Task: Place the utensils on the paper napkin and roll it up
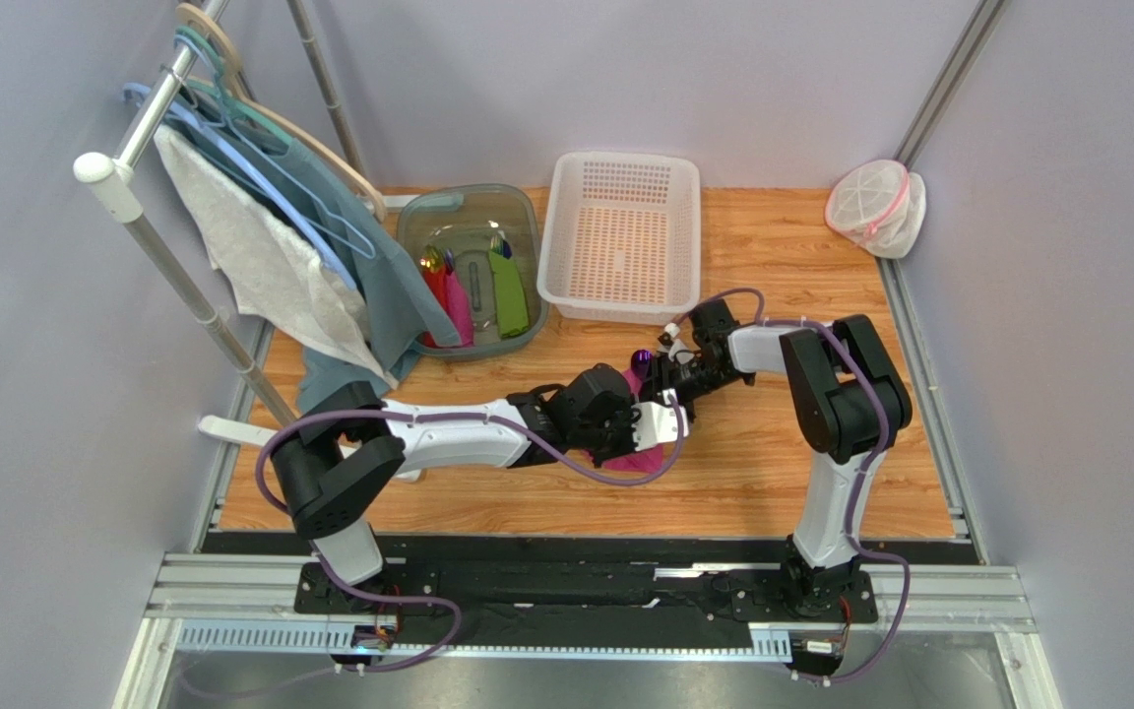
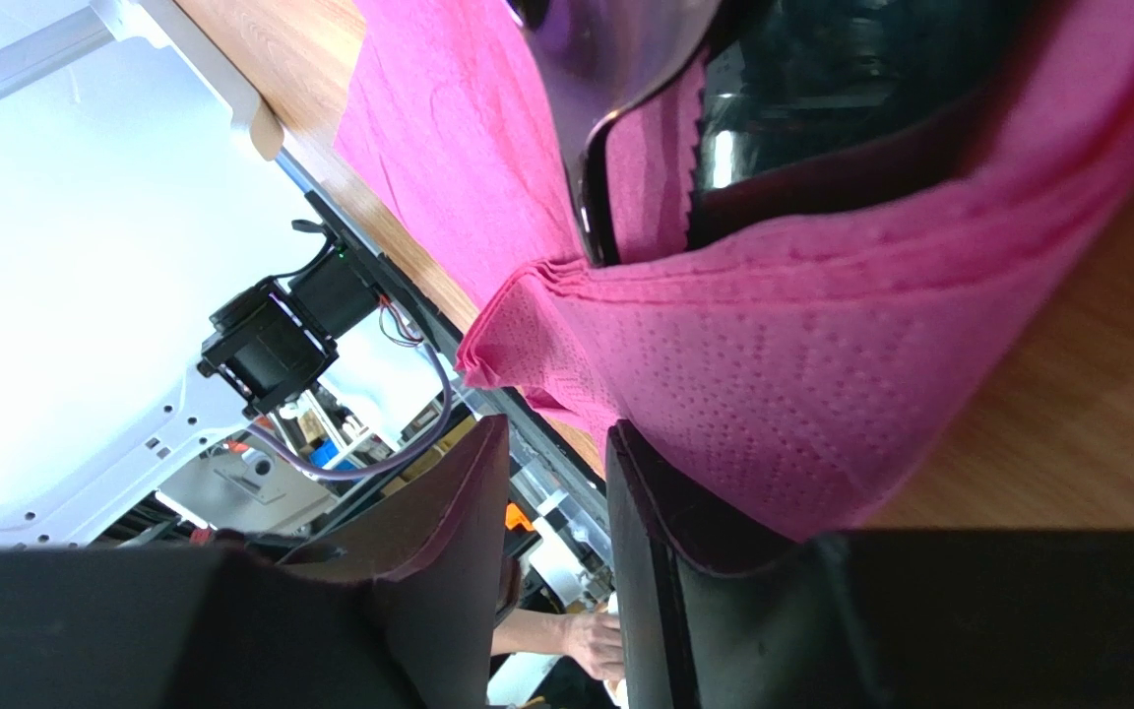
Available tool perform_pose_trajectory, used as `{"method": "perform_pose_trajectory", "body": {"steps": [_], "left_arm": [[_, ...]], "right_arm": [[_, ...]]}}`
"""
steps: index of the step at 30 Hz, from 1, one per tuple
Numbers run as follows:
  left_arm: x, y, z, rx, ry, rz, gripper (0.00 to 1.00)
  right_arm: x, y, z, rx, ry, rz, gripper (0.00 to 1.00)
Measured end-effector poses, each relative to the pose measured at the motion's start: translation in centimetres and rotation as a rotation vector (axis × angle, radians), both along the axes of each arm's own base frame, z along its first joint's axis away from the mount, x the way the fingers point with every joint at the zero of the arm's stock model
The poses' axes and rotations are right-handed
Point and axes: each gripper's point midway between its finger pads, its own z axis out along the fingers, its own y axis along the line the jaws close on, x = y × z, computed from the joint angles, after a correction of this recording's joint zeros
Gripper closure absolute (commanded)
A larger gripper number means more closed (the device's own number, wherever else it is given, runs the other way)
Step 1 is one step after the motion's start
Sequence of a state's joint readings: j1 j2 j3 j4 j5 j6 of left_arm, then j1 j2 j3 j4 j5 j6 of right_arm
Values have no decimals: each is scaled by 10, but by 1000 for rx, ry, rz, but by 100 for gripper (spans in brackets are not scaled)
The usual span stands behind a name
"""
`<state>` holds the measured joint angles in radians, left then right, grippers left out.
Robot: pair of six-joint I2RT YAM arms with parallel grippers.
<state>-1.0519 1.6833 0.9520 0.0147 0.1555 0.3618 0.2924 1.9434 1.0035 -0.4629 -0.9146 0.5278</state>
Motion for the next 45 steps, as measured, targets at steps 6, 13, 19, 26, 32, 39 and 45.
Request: {"method": "perform_pose_trajectory", "body": {"steps": [6, 13, 19, 26, 32, 39, 45], "left_arm": [[12, -8, -16, 66, -78, -9, 94], [19, -11, -24, 122, -104, -6, 96], [13, -5, -34, 168, -73, -29, 96], [4, -1, -41, 202, -33, -63, 97], [-1, -1, -43, 203, -14, -88, 98], [-3, -2, -42, 158, 66, -107, 98], [-2, 2, -41, 114, 158, -92, 98]], "right_arm": [[0, 0, 0, -1, 0, 0, 67], [0, 0, 0, -1, 2, -1, 69], [0, 0, 1, -3, 6, -2, 70], [1, 0, 1, -8, 5, -3, 72], [11, 0, 19, -1, -22, -6, 76], [44, -14, 71, -3, -212, -24, 91], [41, -26, 65, -68, -246, 2, 98]]}}
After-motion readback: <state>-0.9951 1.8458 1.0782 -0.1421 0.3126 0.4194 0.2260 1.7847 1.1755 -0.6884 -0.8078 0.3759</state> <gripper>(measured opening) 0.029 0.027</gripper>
